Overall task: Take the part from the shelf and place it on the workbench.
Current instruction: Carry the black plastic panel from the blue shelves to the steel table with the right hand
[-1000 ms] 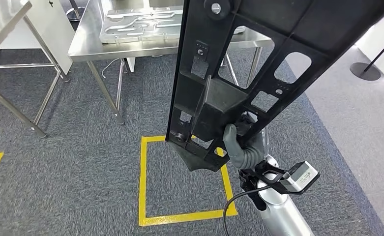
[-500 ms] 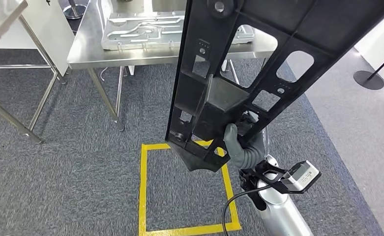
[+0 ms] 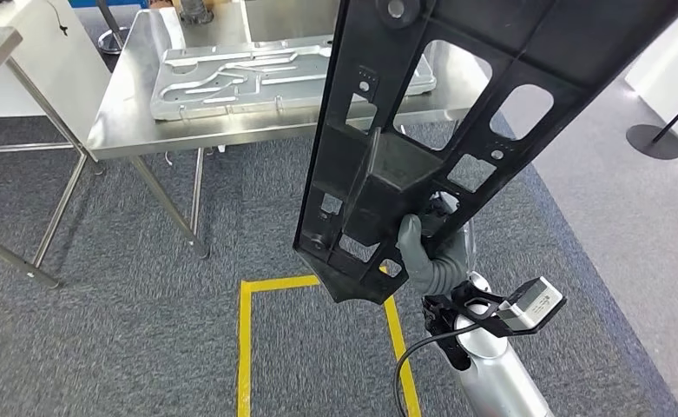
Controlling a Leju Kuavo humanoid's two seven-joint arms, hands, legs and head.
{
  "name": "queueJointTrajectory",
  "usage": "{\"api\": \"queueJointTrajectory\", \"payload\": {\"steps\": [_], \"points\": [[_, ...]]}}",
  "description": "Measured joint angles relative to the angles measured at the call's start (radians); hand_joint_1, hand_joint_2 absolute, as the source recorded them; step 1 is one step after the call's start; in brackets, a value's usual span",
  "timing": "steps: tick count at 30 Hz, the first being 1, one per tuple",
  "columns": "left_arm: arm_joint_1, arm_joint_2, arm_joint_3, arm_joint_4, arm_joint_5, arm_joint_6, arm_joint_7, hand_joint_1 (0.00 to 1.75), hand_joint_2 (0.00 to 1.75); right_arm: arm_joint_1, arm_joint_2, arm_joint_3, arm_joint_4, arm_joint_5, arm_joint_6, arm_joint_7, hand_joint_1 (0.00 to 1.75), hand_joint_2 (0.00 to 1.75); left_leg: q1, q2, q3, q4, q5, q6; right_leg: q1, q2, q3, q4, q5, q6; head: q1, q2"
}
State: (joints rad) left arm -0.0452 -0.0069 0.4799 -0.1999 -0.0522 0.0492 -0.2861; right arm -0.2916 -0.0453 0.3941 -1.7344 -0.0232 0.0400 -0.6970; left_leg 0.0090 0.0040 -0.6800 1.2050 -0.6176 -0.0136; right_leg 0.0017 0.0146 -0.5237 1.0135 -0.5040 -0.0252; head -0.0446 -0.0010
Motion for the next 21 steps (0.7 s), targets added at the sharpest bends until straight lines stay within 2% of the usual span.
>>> {"api": "queueJointTrajectory", "payload": {"steps": [2,3,4,7,10,11,13,14,15,16,18,19,20,21], "points": [[0.004,0.001,0.001,0.000,0.000,0.000,0.000,0.00,1.75,0.000,0.001,0.000,0.006,0.000,0.000,0.000,1.75,1.75,-0.007,-0.003,0.007,-0.109,0.131,0.016,0.003,0.002,0.031,-0.001,-0.026,0.004,0.000,0.000],[0.006,0.002,0.002,0.000,0.001,0.000,0.000,0.00,1.75,-0.001,0.002,0.000,0.009,-0.001,0.000,0.000,1.75,1.75,-0.011,-0.005,0.014,-0.143,0.182,0.023,0.004,0.004,0.042,-0.003,-0.039,0.009,0.000,0.000],[0.007,0.004,0.002,0.000,0.001,0.001,0.000,0.00,1.75,-0.001,0.002,0.000,0.011,-0.001,0.000,0.001,1.75,1.75,-0.013,-0.007,0.020,-0.163,0.210,0.029,0.004,0.006,0.052,-0.001,-0.045,0.015,0.000,0.000],[0.006,0.005,0.003,0.000,0.002,0.001,-0.001,0.00,1.75,-0.003,0.003,0.001,0.013,-0.001,0.000,0.001,1.75,1.75,-0.014,-0.010,0.042,-0.180,0.205,0.039,0.004,0.007,0.062,0.013,-0.034,0.031,0.000,0.000],[0.004,0.004,0.004,0.000,0.002,0.000,-0.002,0.00,1.75,-0.005,0.003,0.001,0.013,-0.001,0.000,0.000,1.75,1.75,-0.012,-0.010,0.054,-0.186,0.204,0.041,0.004,0.006,0.059,0.025,-0.030,0.033,0.000,0.000],[0.003,0.004,0.005,0.000,0.002,0.000,-0.004,0.00,1.75,-0.008,0.003,0.001,0.015,-0.002,-0.001,0.000,1.75,1.75,-0.010,-0.010,0.070,-0.191,0.197,0.044,0.000,0.003,0.017,0.087,-0.047,0.041,0.000,0.000],[0.001,0.003,0.008,0.000,0.001,-0.001,-0.007,0.00,1.75,-0.013,0.003,0.000,0.022,-0.003,-0.003,0.000,1.75,1.75,-0.006,-0.011,0.107,-0.202,0.176,0.048,-0.009,-0.002,-0.088,0.218,-0.101,0.057,0.000,0.000],[0.002,0.003,0.009,0.000,0.000,-0.001,-0.008,0.00,1.75,-0.014,0.003,0.000,0.025,-0.004,-0.005,0.000,1.75,1.75,-0.005,-0.011,0.125,-0.204,0.161,0.049,-0.014,-0.004,-0.141,0.266,-0.125,0.064,0.000,0.000],[0.003,0.003,0.010,0.000,0.000,-0.002,-0.008,0.00,1.75,-0.014,0.003,0.000,0.027,-0.004,-0.007,0.000,1.75,1.75,-0.003,-0.011,0.138,-0.204,0.150,0.047,-0.017,-0.006,-0.150,0.242,-0.118,0.066,0.000,0.000],[0.004,0.003,0.011,0.000,-0.001,-0.002,-0.008,0.00,1.75,-0.014,0.003,0.000,0.028,-0.004,-0.009,0.000,1.75,1.75,-0.002,-0.011,0.153,-0.204,0.139,0.044,-0.019,-0.008,-0.146,0.191,-0.083,0.067,0.000,0.000],[0.005,0.003,0.014,0.000,-0.001,-0.002,-0.008,0.00,1.75,-0.013,0.003,-0.002,0.030,-0.004,-0.013,0.000,1.75,1.75,0.000,-0.012,0.180,-0.203,0.116,0.034,-0.021,-0.017,-0.122,0.068,0.025,0.066,0.000,0.000],[0.004,0.003,0.015,0.000,-0.001,-0.002,-0.008,0.00,1.75,-0.013,0.003,-0.003,0.031,-0.004,-0.015,0.000,1.75,1.75,0.000,-0.013,0.189,-0.204,0.105,0.027,-0.019,-0.021,-0.112,0.030,0.059,0.061,0.000,0.000],[0.003,0.003,0.016,0.000,-0.001,-0.002,-0.008,0.00,1.75,-0.012,0.003,-0.004,0.032,-0.004,-0.016,0.000,1.75,1.75,-0.001,-0.013,0.199,-0.204,0.097,0.020,-0.017,-0.024,-0.105,0.011,0.075,0.054,0.000,0.000],[0.002,0.003,0.017,0.000,-0.001,-0.002,-0.009,0.00,1.75,-0.012,0.003,-0.005,0.033,-0.005,-0.017,0.000,1.75,1.75,-0.001,-0.012,0.209,-0.202,0.094,0.012,-0.015,-0.023,-0.099,0.009,0.069,0.044,0.000,0.000]]}}
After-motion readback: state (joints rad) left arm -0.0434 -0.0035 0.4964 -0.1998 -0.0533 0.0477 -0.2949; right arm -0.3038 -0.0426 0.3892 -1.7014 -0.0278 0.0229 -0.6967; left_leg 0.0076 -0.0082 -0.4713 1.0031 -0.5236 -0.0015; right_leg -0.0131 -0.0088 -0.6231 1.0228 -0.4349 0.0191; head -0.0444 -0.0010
